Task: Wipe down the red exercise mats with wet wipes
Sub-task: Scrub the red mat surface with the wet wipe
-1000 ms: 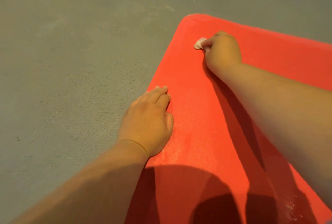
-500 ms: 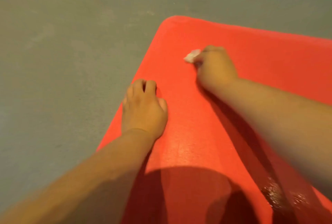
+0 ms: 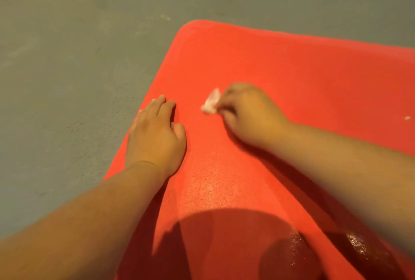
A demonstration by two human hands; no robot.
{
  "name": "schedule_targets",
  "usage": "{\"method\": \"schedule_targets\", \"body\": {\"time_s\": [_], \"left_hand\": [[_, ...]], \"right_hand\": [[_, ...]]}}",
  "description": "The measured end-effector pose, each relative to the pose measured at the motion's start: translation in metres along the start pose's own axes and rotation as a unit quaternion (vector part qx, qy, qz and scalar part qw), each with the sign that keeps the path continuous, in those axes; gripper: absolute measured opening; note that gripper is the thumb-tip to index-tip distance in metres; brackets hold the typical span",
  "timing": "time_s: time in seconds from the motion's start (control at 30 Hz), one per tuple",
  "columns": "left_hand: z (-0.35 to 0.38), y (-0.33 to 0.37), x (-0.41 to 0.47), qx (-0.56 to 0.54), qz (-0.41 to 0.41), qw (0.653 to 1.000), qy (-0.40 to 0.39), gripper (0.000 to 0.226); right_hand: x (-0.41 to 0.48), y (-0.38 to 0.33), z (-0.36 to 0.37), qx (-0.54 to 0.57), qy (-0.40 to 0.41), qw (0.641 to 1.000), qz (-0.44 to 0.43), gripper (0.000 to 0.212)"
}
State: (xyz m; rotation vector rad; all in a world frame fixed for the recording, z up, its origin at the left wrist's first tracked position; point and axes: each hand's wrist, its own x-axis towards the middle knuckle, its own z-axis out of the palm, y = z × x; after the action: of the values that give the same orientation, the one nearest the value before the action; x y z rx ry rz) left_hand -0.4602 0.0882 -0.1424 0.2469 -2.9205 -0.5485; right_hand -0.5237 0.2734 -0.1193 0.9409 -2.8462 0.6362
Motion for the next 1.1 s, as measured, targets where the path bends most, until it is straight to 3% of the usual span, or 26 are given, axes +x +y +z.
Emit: {"method": "schedule_targets", "body": {"time_s": [0.1, 0.17, 0.23, 0.33, 0.43, 0.5, 0.57, 0.63, 0.73, 0.8, 0.9, 0.97, 1.0, 1.1], "left_hand": [[0.001, -0.001, 0.000, 0.003, 0.004, 1.000, 0.004, 0.053], [0.001, -0.001, 0.000, 0.003, 0.010, 1.000, 0.005, 0.055], [0.001, -0.001, 0.000, 0.004, 0.010, 1.000, 0.009, 0.059], [0.001, -0.002, 0.002, 0.001, 0.009, 1.000, 0.012, 0.056], [0.001, -0.001, 0.002, -0.002, 0.007, 1.000, 0.015, 0.056], [0.003, -0.002, 0.002, -0.002, 0.002, 1.000, 0.016, 0.049], [0.003, -0.002, 0.001, 0.000, 0.002, 1.000, 0.022, 0.046], [0.004, -0.001, 0.002, 0.001, 0.006, 1.000, 0.022, 0.045], [0.003, 0.000, 0.006, -0.001, 0.006, 1.000, 0.029, 0.048], [0.001, -0.001, 0.006, -0.001, 0.002, 0.999, 0.034, 0.054], [0.000, 0.000, 0.006, 0.002, -0.002, 0.999, 0.040, 0.051], [0.002, -0.001, 0.007, 0.012, -0.007, 0.999, 0.042, 0.041], [0.003, -0.001, 0.008, 0.017, -0.006, 0.999, 0.042, 0.039], [0.003, 0.000, 0.010, 0.023, -0.001, 0.999, 0.044, 0.042]], "right_hand": [[-0.029, -0.011, -0.004, 0.039, -0.066, 0.995, -0.069, 0.024], [-0.011, 0.009, -0.009, -0.010, -0.063, 0.996, -0.060, 0.026], [0.019, 0.046, -0.015, -0.081, -0.020, 0.996, 0.040, 0.030], [0.031, 0.070, -0.024, -0.097, 0.022, 0.980, 0.171, 0.032], [-0.011, 0.035, -0.010, -0.078, 0.020, 0.995, 0.055, 0.030], [-0.048, 0.006, -0.008, 0.000, -0.018, 1.000, -0.017, 0.028], [-0.046, 0.013, -0.017, -0.009, -0.054, 0.997, -0.049, 0.027], [-0.016, 0.047, -0.027, -0.091, -0.029, 0.994, 0.043, 0.030], [0.020, 0.069, -0.032, -0.097, 0.012, 0.979, 0.179, 0.036], [0.008, 0.037, -0.014, -0.095, -0.008, 0.990, 0.104, 0.036], [-0.042, -0.021, 0.003, 0.037, -0.057, 0.996, -0.060, 0.030], [-0.038, -0.013, -0.002, 0.054, -0.076, 0.991, -0.097, 0.029], [-0.022, 0.002, -0.006, 0.021, -0.058, 0.996, -0.067, 0.031], [0.033, 0.063, -0.023, -0.070, 0.027, 0.989, 0.131, 0.033]]}}
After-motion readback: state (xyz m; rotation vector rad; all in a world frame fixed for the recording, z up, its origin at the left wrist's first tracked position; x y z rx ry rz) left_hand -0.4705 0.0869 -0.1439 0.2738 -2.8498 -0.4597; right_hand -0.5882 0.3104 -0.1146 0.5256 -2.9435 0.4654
